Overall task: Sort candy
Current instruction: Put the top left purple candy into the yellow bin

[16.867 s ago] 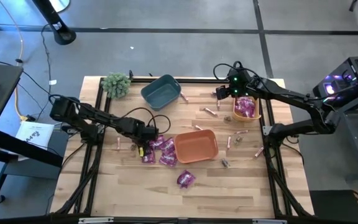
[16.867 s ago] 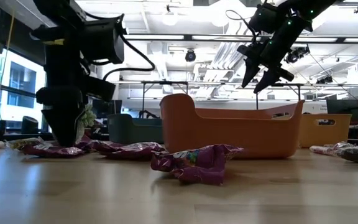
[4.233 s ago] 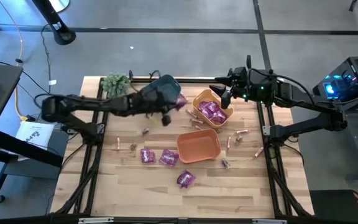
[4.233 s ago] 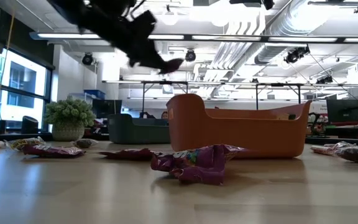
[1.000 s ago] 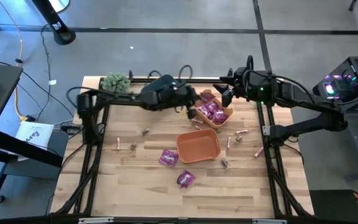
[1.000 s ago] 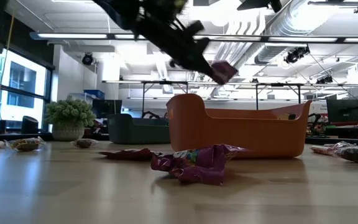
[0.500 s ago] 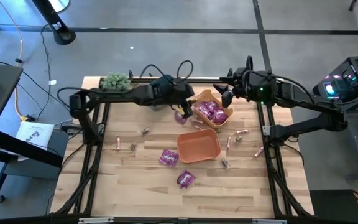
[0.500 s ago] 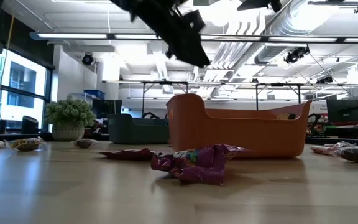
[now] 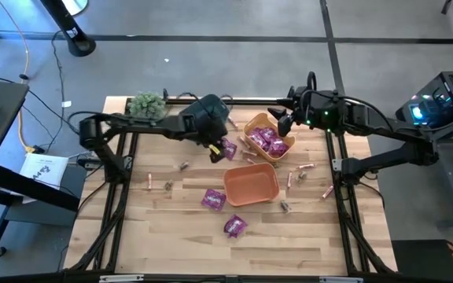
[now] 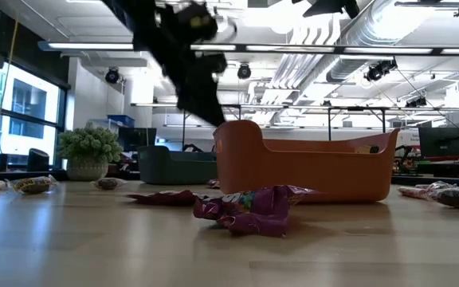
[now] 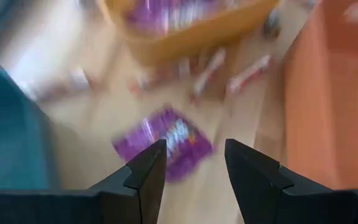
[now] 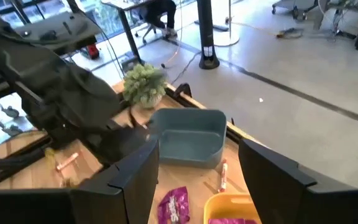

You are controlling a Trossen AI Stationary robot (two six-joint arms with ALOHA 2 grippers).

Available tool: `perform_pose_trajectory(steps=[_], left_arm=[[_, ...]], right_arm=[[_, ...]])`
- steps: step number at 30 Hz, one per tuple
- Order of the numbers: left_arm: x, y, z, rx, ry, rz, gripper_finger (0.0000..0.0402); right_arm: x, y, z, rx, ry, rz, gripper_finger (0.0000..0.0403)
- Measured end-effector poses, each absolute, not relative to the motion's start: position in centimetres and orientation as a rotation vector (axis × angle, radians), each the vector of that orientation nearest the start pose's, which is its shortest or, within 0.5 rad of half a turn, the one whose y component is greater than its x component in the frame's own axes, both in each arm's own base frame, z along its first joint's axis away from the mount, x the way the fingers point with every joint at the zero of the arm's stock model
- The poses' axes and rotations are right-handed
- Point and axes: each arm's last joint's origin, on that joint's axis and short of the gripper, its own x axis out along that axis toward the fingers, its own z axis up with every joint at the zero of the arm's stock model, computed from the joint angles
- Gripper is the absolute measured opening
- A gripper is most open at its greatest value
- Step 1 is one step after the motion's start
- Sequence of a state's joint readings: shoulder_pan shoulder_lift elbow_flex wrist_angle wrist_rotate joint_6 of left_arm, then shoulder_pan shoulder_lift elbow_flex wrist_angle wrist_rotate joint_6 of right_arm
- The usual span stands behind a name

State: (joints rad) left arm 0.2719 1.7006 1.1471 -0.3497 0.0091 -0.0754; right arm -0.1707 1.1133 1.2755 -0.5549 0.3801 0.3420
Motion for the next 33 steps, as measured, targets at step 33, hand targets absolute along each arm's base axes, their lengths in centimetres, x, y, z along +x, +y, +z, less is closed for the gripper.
perform_pose_trajectory(steps=[33], left_arm=[[37.5, 12.0, 25.1, -0.18, 0.573, 0.266, 0.0002]], right_arm=[[23.2, -5.0, 39.8, 0.306, 0.288, -0.597, 0.0216]])
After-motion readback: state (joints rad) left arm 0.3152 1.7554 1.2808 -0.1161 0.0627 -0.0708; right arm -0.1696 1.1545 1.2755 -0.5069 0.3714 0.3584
